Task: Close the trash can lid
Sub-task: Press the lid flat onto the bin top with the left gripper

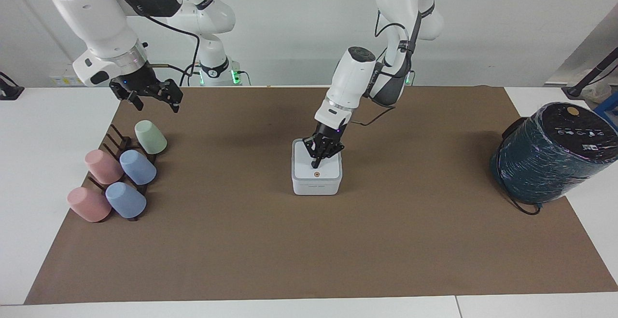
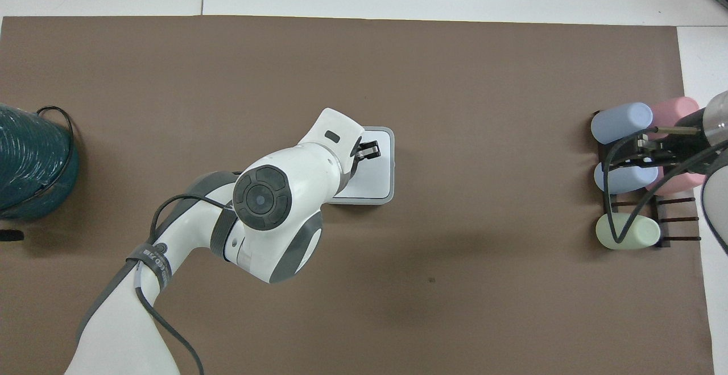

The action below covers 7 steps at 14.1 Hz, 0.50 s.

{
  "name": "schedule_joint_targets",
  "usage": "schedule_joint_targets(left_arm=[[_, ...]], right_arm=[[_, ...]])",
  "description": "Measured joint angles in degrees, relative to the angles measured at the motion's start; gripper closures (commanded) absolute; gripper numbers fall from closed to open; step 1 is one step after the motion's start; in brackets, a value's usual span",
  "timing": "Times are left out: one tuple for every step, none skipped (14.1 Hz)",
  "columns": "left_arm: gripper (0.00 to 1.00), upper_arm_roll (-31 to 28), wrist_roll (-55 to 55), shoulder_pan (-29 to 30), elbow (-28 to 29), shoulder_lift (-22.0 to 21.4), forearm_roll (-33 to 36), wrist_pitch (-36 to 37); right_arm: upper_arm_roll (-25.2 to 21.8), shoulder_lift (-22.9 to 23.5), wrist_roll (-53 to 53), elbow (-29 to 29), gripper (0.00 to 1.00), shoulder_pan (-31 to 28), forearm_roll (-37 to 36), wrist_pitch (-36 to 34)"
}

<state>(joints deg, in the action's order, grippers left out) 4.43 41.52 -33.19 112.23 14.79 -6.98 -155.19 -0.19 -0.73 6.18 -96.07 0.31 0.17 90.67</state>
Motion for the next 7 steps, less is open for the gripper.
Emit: schedule_joint_targets(left_arm=[[0.98,0.0,0.0,0.0,0.0,0.1,0.0,-0.3],[0.98,0.0,0.0,0.0,-0.3,0.2,0.0,-0.3],[0.98,-0.1,0.0,0.2,-0.9,0.4,0.0,0.3],[0.98,0.0,0.0,0.5,-2.2,0.9,0.0,2.2],[0.98,-0.1,0.0,0.9,-4.3,1.4,0.0,5.7],[0.98,-0.1,-0.2,1.7,-6.8,2.0,0.0,9.8],[0.98,-0.2,-0.5,2.4,-9.1,2.4,0.0,13.5]], right_arm=[[0.0,0.0,0.0,0.0,0.0,0.0,0.0,0.0],[0.0,0.0,0.0,0.0,0.0,0.0,0.0,0.0],[0.0,0.0,0.0,0.0,0.0,0.0,0.0,0.0],[0.0,0.0,0.0,0.0,0.0,0.0,0.0,0.0],[0.0,0.0,0.0,0.0,0.0,0.0,0.0,0.0],[0.0,0.0,0.0,0.0,0.0,0.0,0.0,0.0],[0.0,0.0,0.0,0.0,0.0,0.0,0.0,0.0]])
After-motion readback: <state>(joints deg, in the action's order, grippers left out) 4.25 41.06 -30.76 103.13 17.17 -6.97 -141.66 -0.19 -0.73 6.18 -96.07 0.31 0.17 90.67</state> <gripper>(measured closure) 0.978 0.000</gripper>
